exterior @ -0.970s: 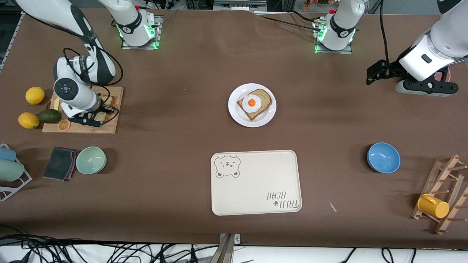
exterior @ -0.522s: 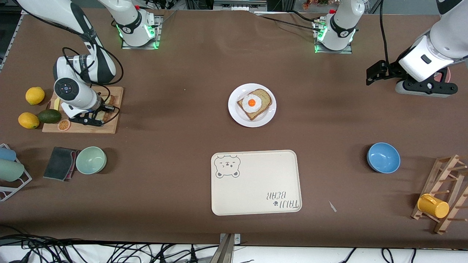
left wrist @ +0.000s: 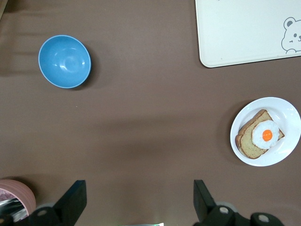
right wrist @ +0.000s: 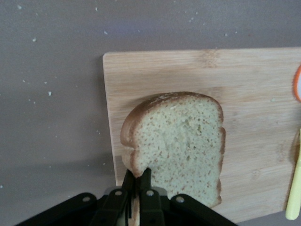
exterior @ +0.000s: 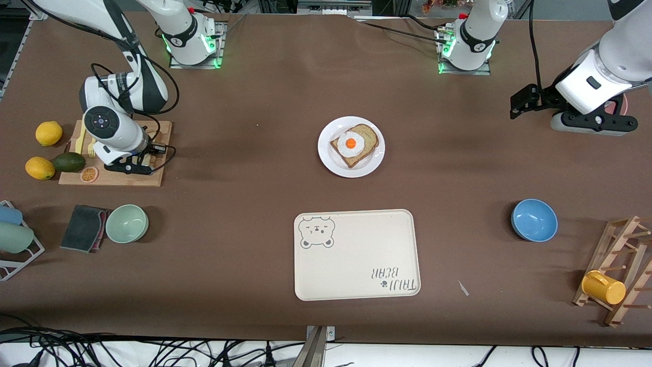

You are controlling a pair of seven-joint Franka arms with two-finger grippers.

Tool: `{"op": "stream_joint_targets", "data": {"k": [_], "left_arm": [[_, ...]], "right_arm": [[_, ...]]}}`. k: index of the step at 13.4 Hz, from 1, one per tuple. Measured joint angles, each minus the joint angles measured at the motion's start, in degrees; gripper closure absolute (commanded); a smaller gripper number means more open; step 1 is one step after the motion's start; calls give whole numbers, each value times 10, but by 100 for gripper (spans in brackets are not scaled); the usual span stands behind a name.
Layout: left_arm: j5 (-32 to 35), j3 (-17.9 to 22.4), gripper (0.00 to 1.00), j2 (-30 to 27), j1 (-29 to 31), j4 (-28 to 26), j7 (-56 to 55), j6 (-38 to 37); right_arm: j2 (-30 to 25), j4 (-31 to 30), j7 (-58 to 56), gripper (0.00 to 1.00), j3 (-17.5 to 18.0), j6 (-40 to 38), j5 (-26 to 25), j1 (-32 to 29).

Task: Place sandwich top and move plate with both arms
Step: 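Lift the bread slice with the right gripper toward the white plate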

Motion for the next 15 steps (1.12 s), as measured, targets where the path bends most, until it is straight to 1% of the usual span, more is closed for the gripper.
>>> {"op": "stream_joint_targets", "data": {"k": [1,3,6,8,10,12,13,15], "left_arm": [[0,0,0,0,0,0,0,0],[0,0,0,0,0,0,0,0],[0,0,0,0,0,0,0,0],[0,0,0,0,0,0,0,0],[0,0,0,0,0,0,0,0],[0,0,0,0,0,1,0,0],[0,0,0,1,0,1,0,0],[0,0,0,1,0,1,0,0]], "right_arm": [[-3,5,-3,100,6,-14,0,0],[-11,37,-2,100,37,-84,3,0],[-26,117,4,100,118,-210,41,2],[-34,174,6,100,163,-273,53,5],[-32,218,11,100,210,-297,58,9],[-13,256,28,100,249,-298,80,32],[4,279,49,100,261,-298,86,56],[49,331,120,100,267,-297,87,127]]}}
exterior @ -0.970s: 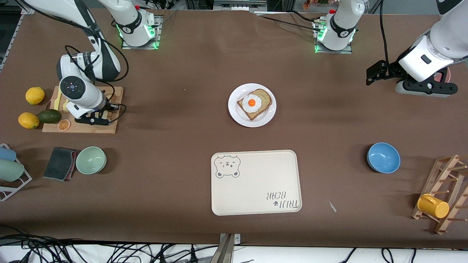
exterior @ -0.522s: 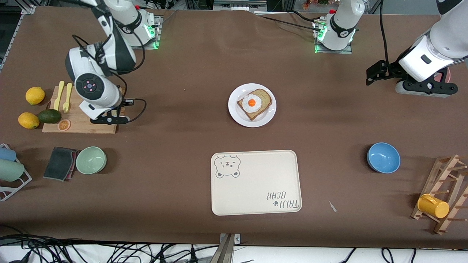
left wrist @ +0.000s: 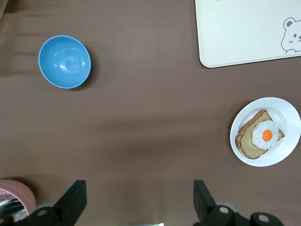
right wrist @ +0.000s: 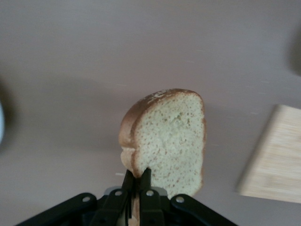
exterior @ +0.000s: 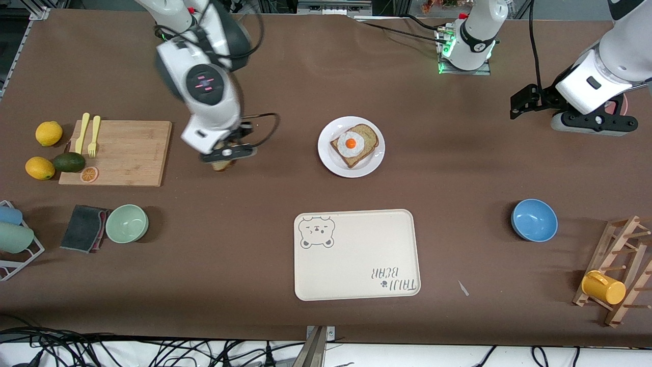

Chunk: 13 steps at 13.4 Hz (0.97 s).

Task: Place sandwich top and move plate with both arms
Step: 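Lift the bread slice with the right gripper toward the white plate, then lay the bread slice on the egg toast and open the right gripper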

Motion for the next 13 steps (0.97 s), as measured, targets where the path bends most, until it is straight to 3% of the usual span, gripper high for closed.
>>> {"op": "stream_joint_targets", "data": {"k": [3,9,13], "left_arm": [[0,0,0,0,0,0,0,0],[0,0,0,0,0,1,0,0],[0,0,0,1,0,1,0,0]], "right_arm": [[95,108,112,100,0,1,0,88],[245,313,268,100,0,2,10,171],[310,368,334,100,0,85,17,199]]}}
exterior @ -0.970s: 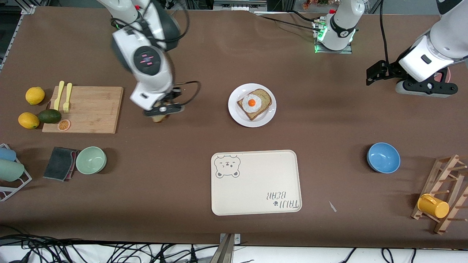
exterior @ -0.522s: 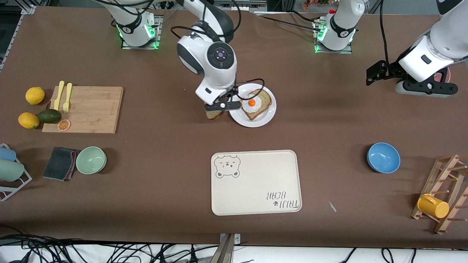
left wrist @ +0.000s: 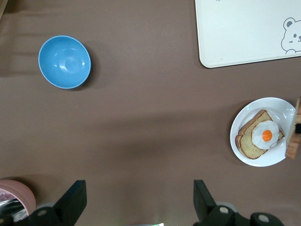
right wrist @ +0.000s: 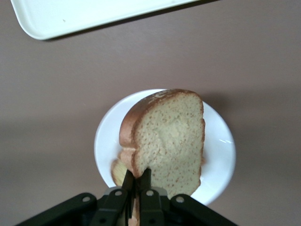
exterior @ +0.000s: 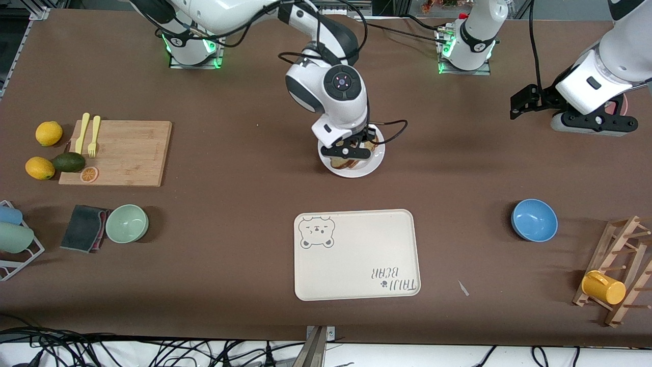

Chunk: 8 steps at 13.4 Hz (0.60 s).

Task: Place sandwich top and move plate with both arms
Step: 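Lay the bread slice on the egg toast and open the right gripper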

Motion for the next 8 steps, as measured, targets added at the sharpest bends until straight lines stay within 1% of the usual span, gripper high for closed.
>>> {"op": "stream_joint_targets", "data": {"k": [3,8], "left_arm": [[0,0,0,0,0,0,0,0],[0,0,0,0,0,0,0,0]], "right_arm": [[28,4,4,100,0,10,3,7],[31,11,21,100,0,-16,23,23]]}}
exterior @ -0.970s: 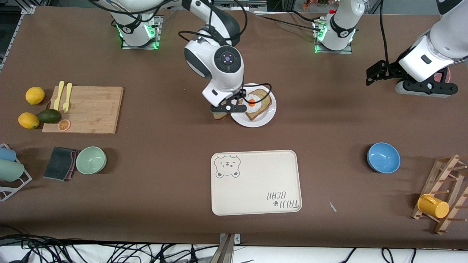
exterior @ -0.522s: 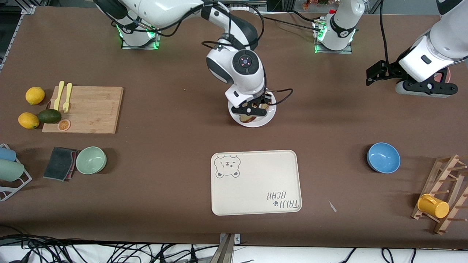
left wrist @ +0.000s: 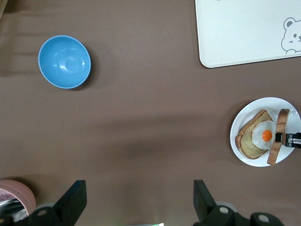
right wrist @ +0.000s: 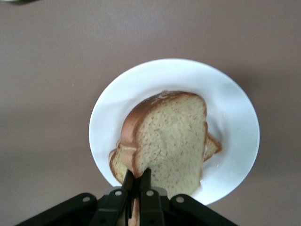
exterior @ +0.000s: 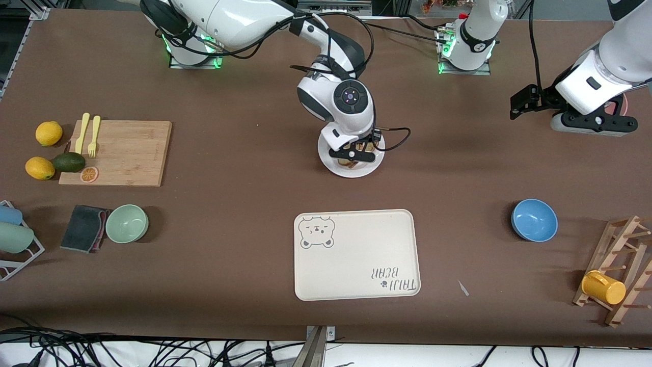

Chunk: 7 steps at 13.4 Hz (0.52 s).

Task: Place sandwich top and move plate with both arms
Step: 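Lay the bread slice on the egg toast and open the right gripper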

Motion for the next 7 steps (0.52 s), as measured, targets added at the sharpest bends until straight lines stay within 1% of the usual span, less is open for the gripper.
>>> {"op": "stream_joint_targets", "data": {"k": [4,6,7], "left_arm": [[0,0,0,0,0,0,0,0],[0,0,0,0,0,0,0,0],[0,0,0,0,0,0,0,-1]], "right_arm": [[2,1,5,100,-1,-21,0,14],[8,1,7,100,-8,-22,0,24],[11,1,7,90,-13,-21,0,29]]}}
